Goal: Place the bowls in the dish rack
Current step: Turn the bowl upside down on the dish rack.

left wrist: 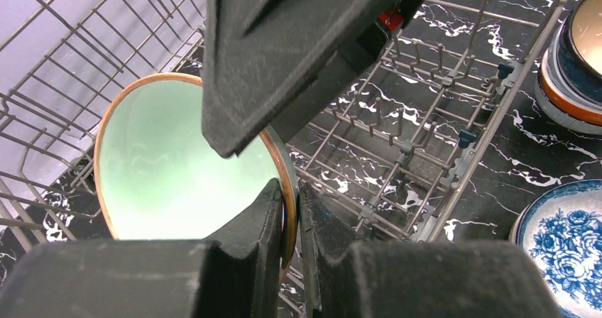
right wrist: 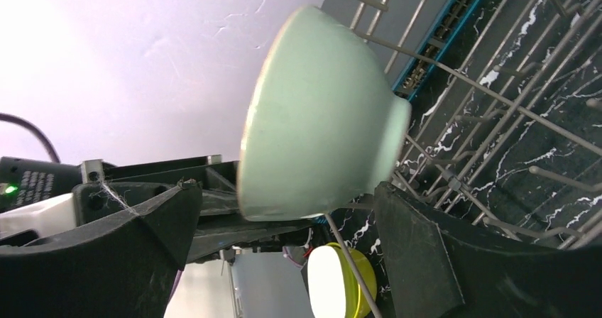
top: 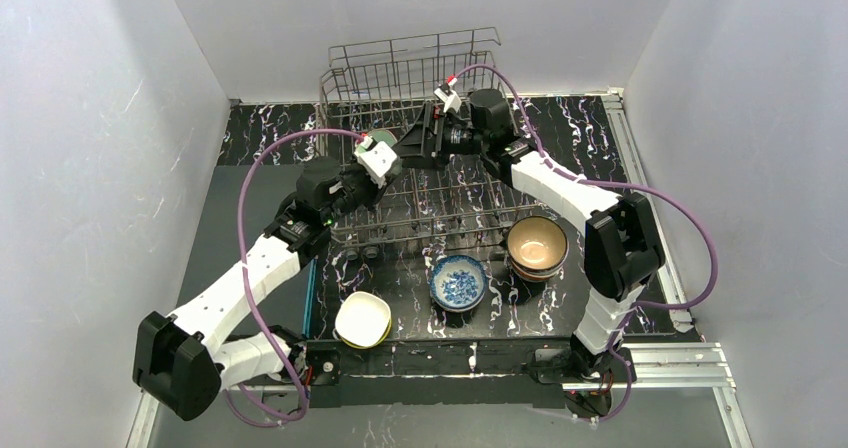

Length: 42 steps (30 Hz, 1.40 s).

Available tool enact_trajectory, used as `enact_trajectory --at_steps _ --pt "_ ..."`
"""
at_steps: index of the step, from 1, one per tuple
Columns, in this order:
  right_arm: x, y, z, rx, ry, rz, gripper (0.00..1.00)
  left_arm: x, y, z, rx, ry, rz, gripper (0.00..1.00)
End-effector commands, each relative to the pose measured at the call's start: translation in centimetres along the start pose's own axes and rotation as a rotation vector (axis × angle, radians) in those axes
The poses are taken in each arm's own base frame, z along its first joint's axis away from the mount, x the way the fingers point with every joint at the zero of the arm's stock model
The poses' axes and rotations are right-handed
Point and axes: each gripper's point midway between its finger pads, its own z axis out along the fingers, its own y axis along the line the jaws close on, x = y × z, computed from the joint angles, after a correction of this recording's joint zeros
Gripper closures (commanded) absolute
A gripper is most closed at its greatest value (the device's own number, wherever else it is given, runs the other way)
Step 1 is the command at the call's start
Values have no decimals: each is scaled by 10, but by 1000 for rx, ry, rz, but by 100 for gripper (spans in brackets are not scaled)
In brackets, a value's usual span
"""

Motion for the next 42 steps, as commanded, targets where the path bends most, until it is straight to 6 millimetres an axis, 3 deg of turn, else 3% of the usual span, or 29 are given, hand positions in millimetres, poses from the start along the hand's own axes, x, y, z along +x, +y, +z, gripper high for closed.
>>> enact_trajectory --at_steps 1,8,24,31,35,42 --pt "-1 -6 4 57 6 -30 1 -51 15 -15 -69 -163 78 100" --pt "3 -18 7 77 20 -15 1 -53 12 -17 -51 -174 70 100" --pt "1 -7 17 -31 15 14 2 -56 -15 -8 80 -190 18 100" --pt "2 -2 14 -33 34 14 8 -50 -18 -4 71 -172 50 100" --pt "9 -4 12 -27 62 15 22 -47 -20 -3 69 -159 77 100" --pt "13 -1 11 -56 75 15 61 -43 -26 -1 80 -141 98 100"
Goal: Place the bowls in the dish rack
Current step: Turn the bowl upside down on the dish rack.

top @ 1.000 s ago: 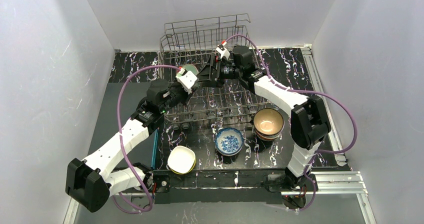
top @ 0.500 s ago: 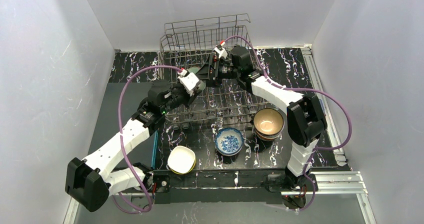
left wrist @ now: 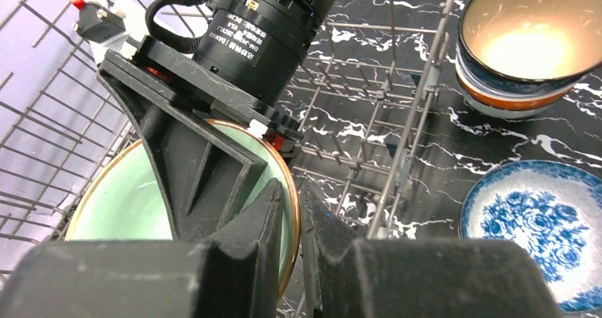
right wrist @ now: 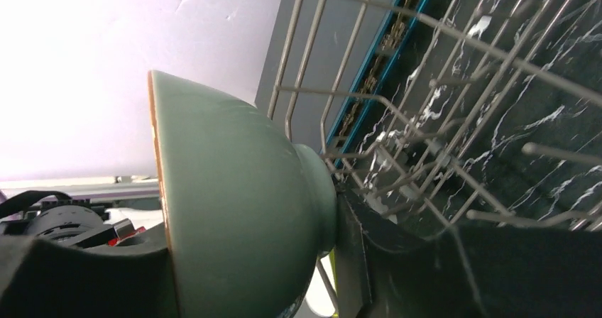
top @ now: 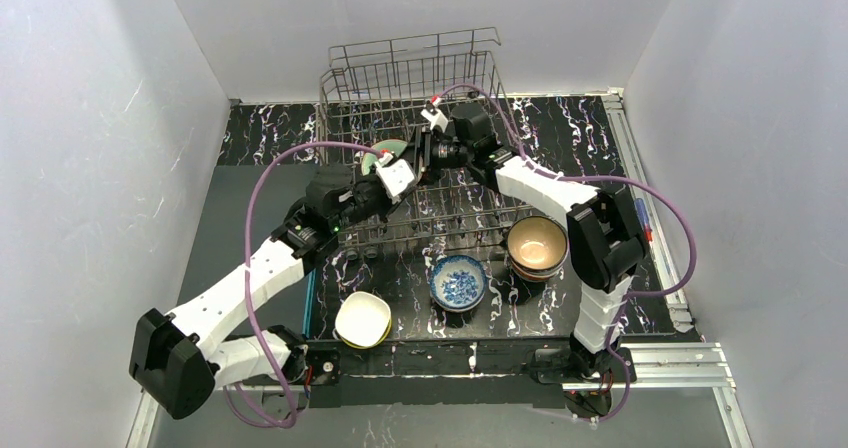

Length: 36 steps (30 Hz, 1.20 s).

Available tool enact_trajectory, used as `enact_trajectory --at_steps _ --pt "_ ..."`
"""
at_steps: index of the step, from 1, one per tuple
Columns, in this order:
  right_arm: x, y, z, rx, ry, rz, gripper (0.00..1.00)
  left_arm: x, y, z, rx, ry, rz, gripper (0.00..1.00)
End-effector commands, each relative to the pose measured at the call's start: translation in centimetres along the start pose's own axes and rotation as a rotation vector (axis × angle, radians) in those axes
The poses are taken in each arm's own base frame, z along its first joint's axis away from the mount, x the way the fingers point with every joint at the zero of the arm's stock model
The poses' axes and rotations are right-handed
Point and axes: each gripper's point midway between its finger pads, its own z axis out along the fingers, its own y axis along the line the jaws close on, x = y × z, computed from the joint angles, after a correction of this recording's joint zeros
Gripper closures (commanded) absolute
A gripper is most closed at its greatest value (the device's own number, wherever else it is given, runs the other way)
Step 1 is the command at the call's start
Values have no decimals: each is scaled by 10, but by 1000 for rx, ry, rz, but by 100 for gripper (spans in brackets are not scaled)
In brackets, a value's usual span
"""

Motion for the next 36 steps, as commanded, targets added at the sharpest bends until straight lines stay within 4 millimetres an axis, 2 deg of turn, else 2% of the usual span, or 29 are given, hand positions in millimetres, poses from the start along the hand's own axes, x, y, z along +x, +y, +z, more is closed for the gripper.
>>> enact_trajectory --at_steps 1,3,5,11,15,19,23,32,36 --pt "-9 34 -12 -122 5 -63 66 -24 16 -5 -70 -70 10 100" --pt "-9 36 -13 -123 3 -72 67 -24 17 -5 -76 -69 13 100" --pt "-9 37 -14 -122 4 -87 62 -24 17 -6 -80 -69 14 100" --pt "-16 38 -25 -103 -35 -126 17 -24 22 -6 -109 -61 -5 100" --pt "-24 32 -42 -69 -96 -133 2 -24 24 -5 -122 -57 -36 100" --pt "-30 28 -58 -56 -135 -127 1 -24 21 -2 -107 -60 -65 100" --pt "-29 24 -65 -51 -135 -89 1 -28 19 -2 -101 -90 -77 100" --pt "-20 17 -59 -46 -62 12 1 -35 17 -6 -105 -157 -76 100" --pt "-13 4 -58 -14 -44 39 1 -34 22 -8 -134 -150 -67 100"
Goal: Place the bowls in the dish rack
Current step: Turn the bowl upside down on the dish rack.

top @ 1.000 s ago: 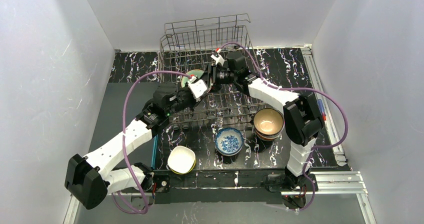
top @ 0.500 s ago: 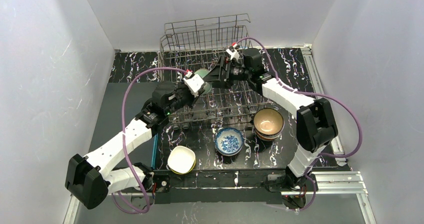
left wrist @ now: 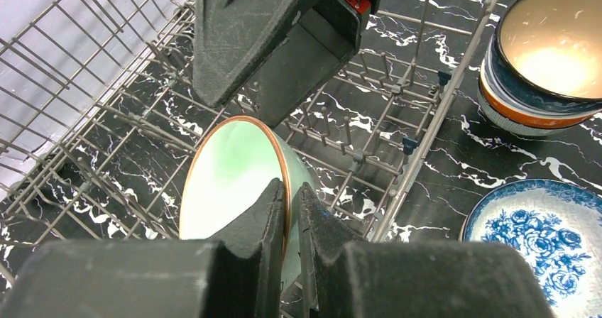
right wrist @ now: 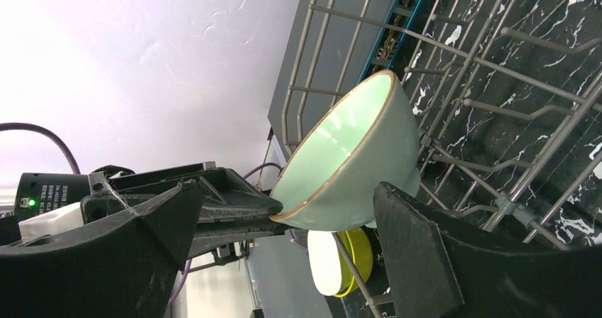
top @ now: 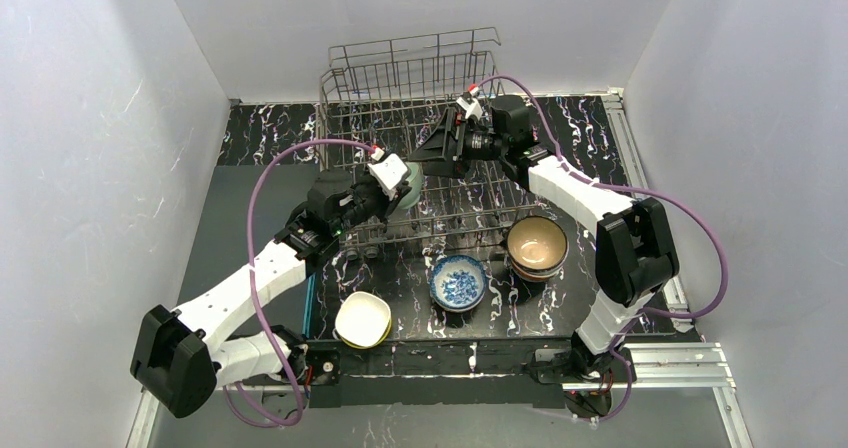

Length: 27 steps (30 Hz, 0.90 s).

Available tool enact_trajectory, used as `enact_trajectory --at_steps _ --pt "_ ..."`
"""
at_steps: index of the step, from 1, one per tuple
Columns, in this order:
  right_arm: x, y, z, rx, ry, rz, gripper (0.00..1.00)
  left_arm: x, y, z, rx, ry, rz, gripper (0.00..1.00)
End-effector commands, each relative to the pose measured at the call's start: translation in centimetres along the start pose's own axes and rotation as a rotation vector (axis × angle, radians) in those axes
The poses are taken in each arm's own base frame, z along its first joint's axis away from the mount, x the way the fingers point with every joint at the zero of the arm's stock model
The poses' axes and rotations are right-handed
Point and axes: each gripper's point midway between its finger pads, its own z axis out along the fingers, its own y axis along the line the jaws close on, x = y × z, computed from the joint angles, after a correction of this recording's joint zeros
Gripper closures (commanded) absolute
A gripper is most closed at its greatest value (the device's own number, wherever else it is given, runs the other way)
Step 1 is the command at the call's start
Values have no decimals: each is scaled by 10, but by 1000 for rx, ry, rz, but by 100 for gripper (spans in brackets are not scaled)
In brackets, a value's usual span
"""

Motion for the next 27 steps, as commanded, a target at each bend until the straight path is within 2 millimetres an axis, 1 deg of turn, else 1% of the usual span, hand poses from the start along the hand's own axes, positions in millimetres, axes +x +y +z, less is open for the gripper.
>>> enact_trajectory --at_steps 1,5,9,16,22,27 --pt "6 1 -1 -2 27 19 1 -54 16 -10 -67 -173 58 100" --pt "11 -1 -2 -9 34 38 1 -54 17 -12 -71 -173 77 100" --pt "10 -2 -1 -7 34 41 1 -53 18 -13 -81 -174 89 100" --pt "14 -17 3 17 45 63 1 -52 20 -10 -93 -166 66 100" --pt "14 -18 5 18 47 73 1 -52 21 -10 -94 -164 68 100" --pt "15 -24 6 27 50 75 1 -48 21 -8 -95 -149 63 100"
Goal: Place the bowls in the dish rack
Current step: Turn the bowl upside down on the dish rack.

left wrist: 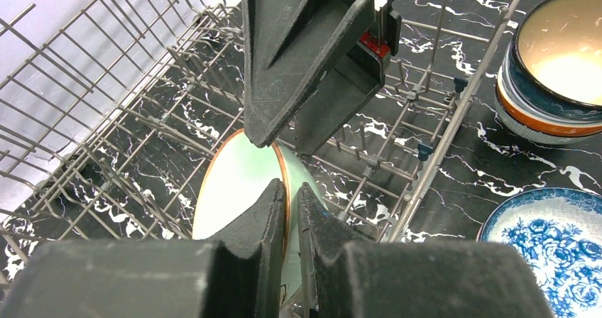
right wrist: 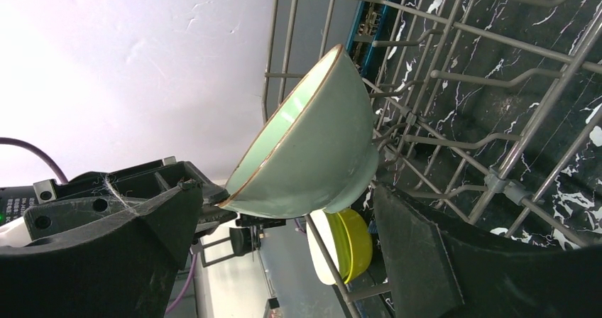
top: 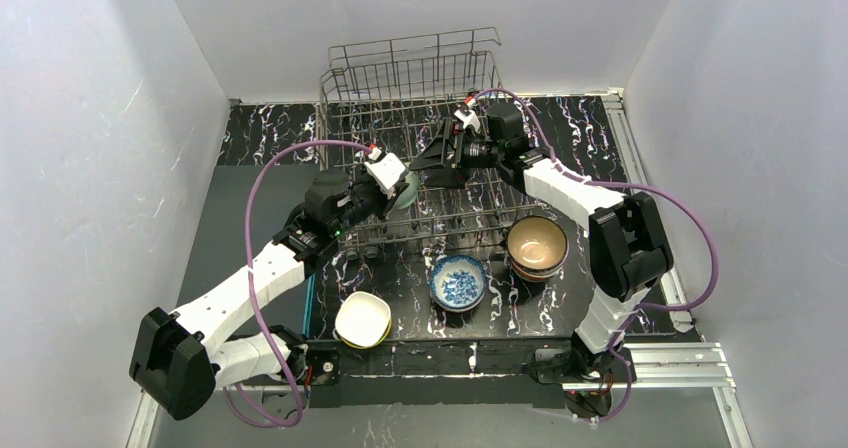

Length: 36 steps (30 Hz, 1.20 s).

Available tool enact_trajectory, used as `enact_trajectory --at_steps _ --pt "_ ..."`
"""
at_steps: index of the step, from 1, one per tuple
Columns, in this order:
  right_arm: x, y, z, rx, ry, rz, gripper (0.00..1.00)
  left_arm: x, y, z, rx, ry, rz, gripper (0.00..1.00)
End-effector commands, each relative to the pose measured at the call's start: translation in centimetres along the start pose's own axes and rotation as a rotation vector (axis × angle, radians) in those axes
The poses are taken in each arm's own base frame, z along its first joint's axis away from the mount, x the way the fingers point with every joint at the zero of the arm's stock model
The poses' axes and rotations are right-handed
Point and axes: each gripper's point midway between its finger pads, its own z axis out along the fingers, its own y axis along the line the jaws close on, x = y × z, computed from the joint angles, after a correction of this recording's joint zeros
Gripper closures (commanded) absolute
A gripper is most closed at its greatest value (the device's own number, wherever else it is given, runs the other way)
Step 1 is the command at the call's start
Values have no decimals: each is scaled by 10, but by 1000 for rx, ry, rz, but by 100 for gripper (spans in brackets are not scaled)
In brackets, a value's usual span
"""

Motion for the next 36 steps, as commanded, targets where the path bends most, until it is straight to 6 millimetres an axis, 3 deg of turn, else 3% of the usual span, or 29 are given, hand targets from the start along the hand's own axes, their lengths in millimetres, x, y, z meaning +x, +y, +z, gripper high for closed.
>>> enact_trajectory --at_steps 1,16,20,23,29,36 --pt "0 1 2 -13 5 -18 1 -42 14 -4 -48 -126 36 100" --pt "21 -9 20 -24 82 9 4 -19 0 11 45 -15 36 100" --pt "22 -14 23 -21 89 15 13 -14 -5 13 82 24 55 100" --pt "24 -17 25 -31 95 24 26 -12 -4 11 84 38 75 100" --pt "23 -20 27 -28 92 19 36 -7 -4 9 97 72 104 100" --pt "23 -27 28 -5 96 9 61 -2 8 6 55 142 146 75"
